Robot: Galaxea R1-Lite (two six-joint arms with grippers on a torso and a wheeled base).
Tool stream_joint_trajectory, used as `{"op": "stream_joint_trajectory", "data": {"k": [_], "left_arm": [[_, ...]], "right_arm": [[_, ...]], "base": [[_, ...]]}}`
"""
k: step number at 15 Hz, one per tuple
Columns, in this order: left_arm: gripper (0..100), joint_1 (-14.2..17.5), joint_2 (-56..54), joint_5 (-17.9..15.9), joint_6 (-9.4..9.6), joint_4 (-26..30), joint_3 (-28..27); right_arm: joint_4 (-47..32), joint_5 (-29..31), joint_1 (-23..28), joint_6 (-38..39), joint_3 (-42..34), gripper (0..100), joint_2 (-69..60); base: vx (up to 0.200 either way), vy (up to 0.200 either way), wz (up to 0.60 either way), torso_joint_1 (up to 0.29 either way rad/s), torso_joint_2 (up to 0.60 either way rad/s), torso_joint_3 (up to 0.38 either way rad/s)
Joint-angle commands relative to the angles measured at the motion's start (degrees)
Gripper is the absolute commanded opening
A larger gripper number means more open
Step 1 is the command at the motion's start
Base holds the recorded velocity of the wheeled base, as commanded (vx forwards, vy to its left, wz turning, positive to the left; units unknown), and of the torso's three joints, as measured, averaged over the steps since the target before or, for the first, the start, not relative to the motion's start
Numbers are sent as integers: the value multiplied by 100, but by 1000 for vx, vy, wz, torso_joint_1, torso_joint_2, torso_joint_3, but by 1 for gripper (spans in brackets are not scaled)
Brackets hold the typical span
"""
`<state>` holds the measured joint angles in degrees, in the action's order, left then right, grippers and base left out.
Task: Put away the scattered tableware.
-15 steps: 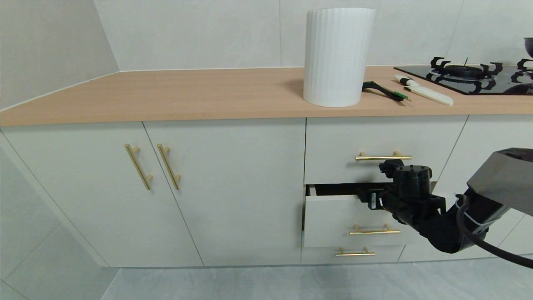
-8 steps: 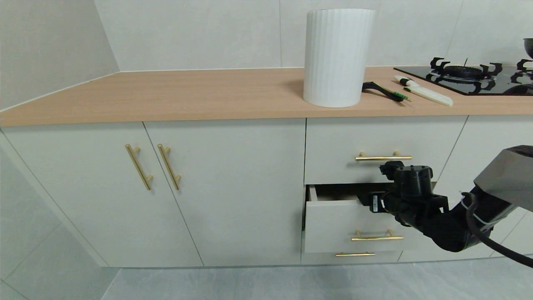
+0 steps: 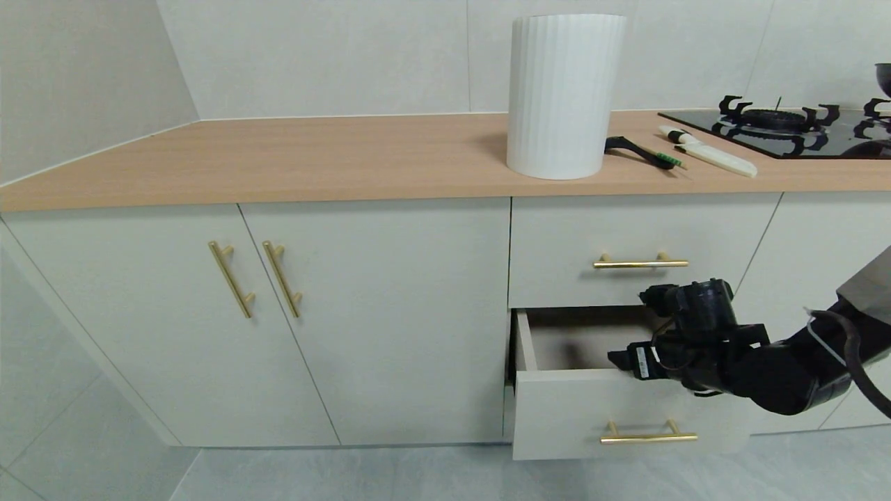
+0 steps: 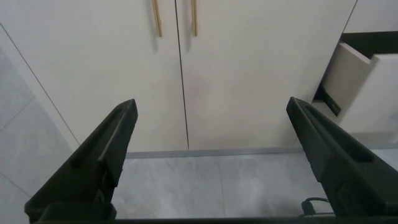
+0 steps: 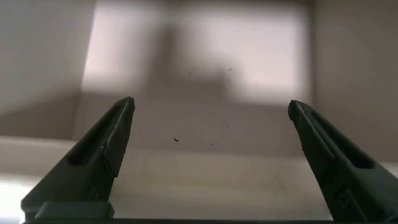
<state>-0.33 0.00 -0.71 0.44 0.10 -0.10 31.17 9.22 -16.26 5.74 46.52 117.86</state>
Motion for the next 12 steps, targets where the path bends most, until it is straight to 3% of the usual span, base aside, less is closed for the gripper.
{"op": "stream_joint_trajectory", "data": {"k": [1,12], "left_arm": [[100,-2,9,0,0,-1,1],[100,-2,9,0,0,-1,1]], "right_arm": [[-516,-104,-9,6,85,100,-360],[-3688,-377,-79,-407,718,100,-615]], "base": [[0,0,0,0,0,0],[0,0,0,0,0,0]]}}
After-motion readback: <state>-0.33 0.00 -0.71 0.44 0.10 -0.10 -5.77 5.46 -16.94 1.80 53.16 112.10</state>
